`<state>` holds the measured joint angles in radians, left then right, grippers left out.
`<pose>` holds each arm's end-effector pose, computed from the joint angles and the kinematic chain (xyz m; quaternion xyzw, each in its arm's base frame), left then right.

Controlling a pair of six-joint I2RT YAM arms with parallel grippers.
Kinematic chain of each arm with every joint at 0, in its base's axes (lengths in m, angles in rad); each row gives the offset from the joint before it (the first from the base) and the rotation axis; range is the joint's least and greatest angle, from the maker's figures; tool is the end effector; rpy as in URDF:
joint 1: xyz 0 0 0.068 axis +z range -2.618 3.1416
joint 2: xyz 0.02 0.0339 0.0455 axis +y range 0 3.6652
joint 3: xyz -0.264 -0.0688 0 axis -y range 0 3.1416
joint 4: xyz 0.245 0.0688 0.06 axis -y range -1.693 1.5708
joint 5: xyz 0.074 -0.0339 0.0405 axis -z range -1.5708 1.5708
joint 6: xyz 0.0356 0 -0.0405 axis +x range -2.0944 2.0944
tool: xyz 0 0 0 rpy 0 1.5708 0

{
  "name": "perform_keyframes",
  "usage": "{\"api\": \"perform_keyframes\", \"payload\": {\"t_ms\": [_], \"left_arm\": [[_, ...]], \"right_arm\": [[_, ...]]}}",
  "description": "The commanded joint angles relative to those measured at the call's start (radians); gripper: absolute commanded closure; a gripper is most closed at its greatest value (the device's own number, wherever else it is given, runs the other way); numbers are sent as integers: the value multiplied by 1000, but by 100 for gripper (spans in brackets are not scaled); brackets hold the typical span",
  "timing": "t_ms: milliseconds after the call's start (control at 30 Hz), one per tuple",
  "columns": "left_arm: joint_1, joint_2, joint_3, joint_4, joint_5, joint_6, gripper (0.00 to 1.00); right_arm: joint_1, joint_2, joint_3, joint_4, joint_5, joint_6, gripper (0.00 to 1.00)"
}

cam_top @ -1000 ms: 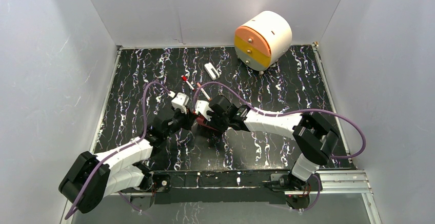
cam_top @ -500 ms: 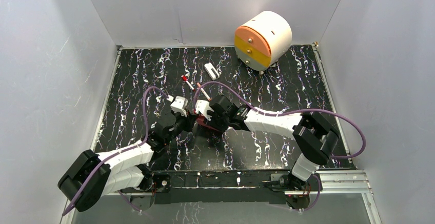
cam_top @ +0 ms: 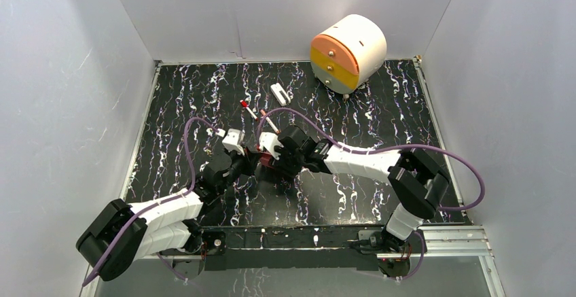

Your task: Fold the paper box

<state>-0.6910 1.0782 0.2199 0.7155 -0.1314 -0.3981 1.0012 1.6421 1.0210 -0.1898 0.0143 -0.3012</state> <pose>0.1640 -0.1295 0.1844 0.0675 0.7523 -0.2961 0.5846 0.1884 0.2932 0.2036 -0.5608 0.7402 0.1209 0.3507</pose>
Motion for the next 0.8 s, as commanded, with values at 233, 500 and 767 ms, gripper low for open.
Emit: {"api": "perform_keyframes", "payload": {"t_ms": [233,500,767], "left_arm": [[-8,62,-3,-135,-36,9,100],[-8,68,15,-164,-34,12,100],[-8,61,22,-185,-32,13,100]], "right_arm": [[-30,-203,-75,143,37,204,15],[-37,-351,-158,100,242,418,23],[-33,-405,-207,43,209,559,50]]}}
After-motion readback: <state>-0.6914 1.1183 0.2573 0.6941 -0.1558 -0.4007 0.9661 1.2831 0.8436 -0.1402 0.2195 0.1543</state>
